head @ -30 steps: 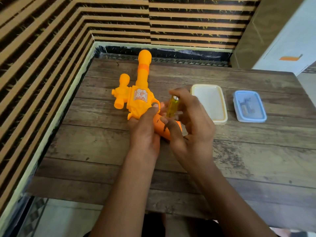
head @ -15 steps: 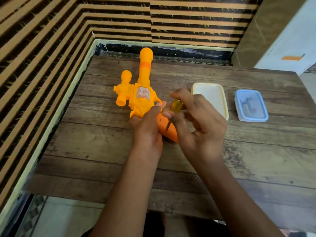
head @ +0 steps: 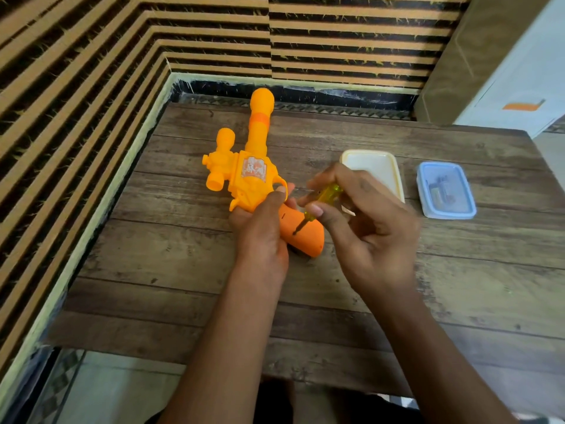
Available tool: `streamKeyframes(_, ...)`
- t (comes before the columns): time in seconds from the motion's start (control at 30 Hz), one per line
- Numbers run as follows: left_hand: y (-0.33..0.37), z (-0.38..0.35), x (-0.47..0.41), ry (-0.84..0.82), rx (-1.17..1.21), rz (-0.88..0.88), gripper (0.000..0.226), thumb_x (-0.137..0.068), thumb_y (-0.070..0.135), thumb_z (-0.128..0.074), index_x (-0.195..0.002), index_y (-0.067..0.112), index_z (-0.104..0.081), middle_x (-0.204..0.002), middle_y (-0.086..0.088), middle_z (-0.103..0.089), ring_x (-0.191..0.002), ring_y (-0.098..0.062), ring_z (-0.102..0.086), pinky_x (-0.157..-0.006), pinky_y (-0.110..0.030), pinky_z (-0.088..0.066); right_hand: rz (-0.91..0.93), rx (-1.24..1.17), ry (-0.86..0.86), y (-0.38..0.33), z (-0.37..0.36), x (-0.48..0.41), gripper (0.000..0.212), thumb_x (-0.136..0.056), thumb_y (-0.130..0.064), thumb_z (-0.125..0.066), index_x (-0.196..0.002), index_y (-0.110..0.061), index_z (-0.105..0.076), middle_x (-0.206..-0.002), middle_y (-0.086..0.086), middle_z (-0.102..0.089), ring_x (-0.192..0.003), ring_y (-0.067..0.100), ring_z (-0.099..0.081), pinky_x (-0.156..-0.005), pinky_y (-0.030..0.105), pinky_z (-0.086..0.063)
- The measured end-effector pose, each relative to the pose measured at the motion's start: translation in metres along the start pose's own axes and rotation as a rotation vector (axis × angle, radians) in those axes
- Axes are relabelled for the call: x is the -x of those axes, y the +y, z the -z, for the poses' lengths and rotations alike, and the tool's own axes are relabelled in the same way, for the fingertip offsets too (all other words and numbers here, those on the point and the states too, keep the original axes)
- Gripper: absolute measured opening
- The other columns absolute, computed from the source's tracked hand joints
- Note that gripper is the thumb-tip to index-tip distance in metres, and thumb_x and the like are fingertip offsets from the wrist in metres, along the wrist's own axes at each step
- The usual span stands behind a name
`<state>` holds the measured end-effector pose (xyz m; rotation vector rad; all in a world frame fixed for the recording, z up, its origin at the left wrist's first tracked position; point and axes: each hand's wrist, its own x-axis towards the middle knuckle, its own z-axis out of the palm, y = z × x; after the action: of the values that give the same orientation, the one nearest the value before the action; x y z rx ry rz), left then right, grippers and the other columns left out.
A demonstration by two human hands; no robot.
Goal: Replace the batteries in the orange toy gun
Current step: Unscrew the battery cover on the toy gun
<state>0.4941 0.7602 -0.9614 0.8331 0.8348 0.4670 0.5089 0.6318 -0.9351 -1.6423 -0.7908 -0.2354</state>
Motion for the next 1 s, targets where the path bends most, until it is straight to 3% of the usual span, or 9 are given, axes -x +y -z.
streamKeyframes(0.1, -0.0013, 0.0007, 0.0005, -0.004, -0.009, 0.005, 0.033, -0.091, -0.001, -0.069, -0.123, -0.007, -0.065, -0.103, -0.015, -0.079, -0.090, -0.030, -0.072, -0.090, -0.055, -0.059, 0.030, 0.085, 0.076, -0.0003, -0.0041, -0.0017, 0.023, -0.092, 0.008, -0.074, -0.111, -0.005, -0.076, -0.096, 0.014, -0.068, -0.087, 0.024, -0.068, -0.073, 0.043, -0.053)
streamKeyframes(0.23, -0.0007, -0.0002, 0.0003, 0.005, 0.000, -0.004, 0.027, -0.089, -0.004, -0.072, -0.116, -0.002, -0.068, -0.094, -0.016, -0.077, -0.086, -0.032, -0.068, -0.091, -0.060, -0.057, 0.024, 0.061, 0.013, -0.0020, -0.0031, -0.0027, 0.037, -0.091, 0.019, -0.066, -0.119, -0.004, -0.074, -0.106, 0.008, -0.075, -0.101, 0.019, -0.074, -0.086, 0.038, -0.058)
streamKeyframes(0.33, -0.0029, 0.0006, -0.0011, -0.006, -0.002, -0.011, 0.029, -0.088, -0.007, -0.069, -0.116, -0.004, -0.068, -0.102, -0.023, -0.075, -0.086, -0.033, -0.068, -0.088, -0.057, -0.057, 0.020, 0.027, -0.010, -0.0031, -0.0022, -0.0043, 0.026, -0.095, 0.013, -0.067, -0.116, -0.001, -0.074, -0.105, 0.009, -0.073, -0.099, 0.019, -0.072, -0.084, 0.036, -0.057)
streamKeyframes(0.43, -0.0033, 0.0012, 0.0012, -0.003, -0.003, -0.002, 0.035, -0.089, -0.008, -0.067, -0.124, -0.006, -0.065, -0.100, -0.019, -0.077, -0.089, -0.032, -0.069, -0.092, -0.059, -0.057, 0.023, 0.063, 0.065, -0.0032, -0.0043, -0.0064, 0.018, -0.092, 0.005, -0.074, -0.109, -0.002, -0.077, -0.097, 0.014, -0.067, -0.087, 0.020, -0.066, -0.076, 0.029, -0.052)
streamKeyframes(0.53, -0.0029, 0.0015, 0.0018, -0.006, -0.008, 0.004, 0.036, -0.089, -0.005, -0.069, -0.125, -0.007, -0.064, -0.103, -0.020, -0.077, -0.089, -0.033, -0.070, -0.093, -0.061, -0.057, 0.025, 0.086, 0.098, -0.0028, -0.0046, -0.0064, 0.023, -0.092, 0.008, -0.072, -0.111, -0.003, -0.078, -0.096, 0.011, -0.070, -0.094, 0.019, -0.070, -0.082, 0.032, -0.055)
streamKeyframes(0.67, -0.0022, 0.0012, 0.0023, -0.003, 0.010, 0.006, 0.028, -0.093, -0.001, -0.068, -0.120, -0.005, -0.065, -0.082, -0.009, -0.072, -0.085, -0.028, -0.067, -0.086, -0.051, -0.058, -0.003, 0.020, 0.036, 0.0009, 0.0005, -0.0050, 0.026, -0.099, 0.008, -0.061, -0.120, 0.000, -0.073, -0.104, 0.010, -0.075, -0.101, 0.024, -0.073, -0.087, 0.047, -0.058)
streamKeyframes(0.83, -0.0005, 0.0006, 0.0023, -0.009, -0.012, 0.019, 0.033, -0.091, -0.005, -0.068, -0.124, -0.006, -0.065, -0.101, -0.016, -0.078, -0.089, -0.030, -0.071, -0.089, -0.052, -0.060, 0.017, 0.020, 0.087, -0.0027, -0.0044, -0.0051, 0.016, -0.095, 0.003, -0.072, -0.111, 0.001, -0.076, -0.101, 0.016, -0.066, -0.098, 0.017, -0.066, -0.082, 0.037, -0.056)
streamKeyframes(1.0, -0.0011, 0.0015, 0.0012, -0.017, -0.006, 0.008, 0.023, -0.093, -0.001, -0.068, -0.115, 0.002, -0.066, -0.078, -0.004, -0.074, -0.077, -0.022, -0.068, -0.079, -0.046, -0.060, 0.031, 0.064, 0.075, 0.0003, 0.0006, -0.0054, 0.021, -0.096, 0.008, -0.067, -0.114, 0.000, -0.076, -0.104, 0.010, -0.074, -0.102, 0.019, -0.072, -0.086, 0.043, -0.059)
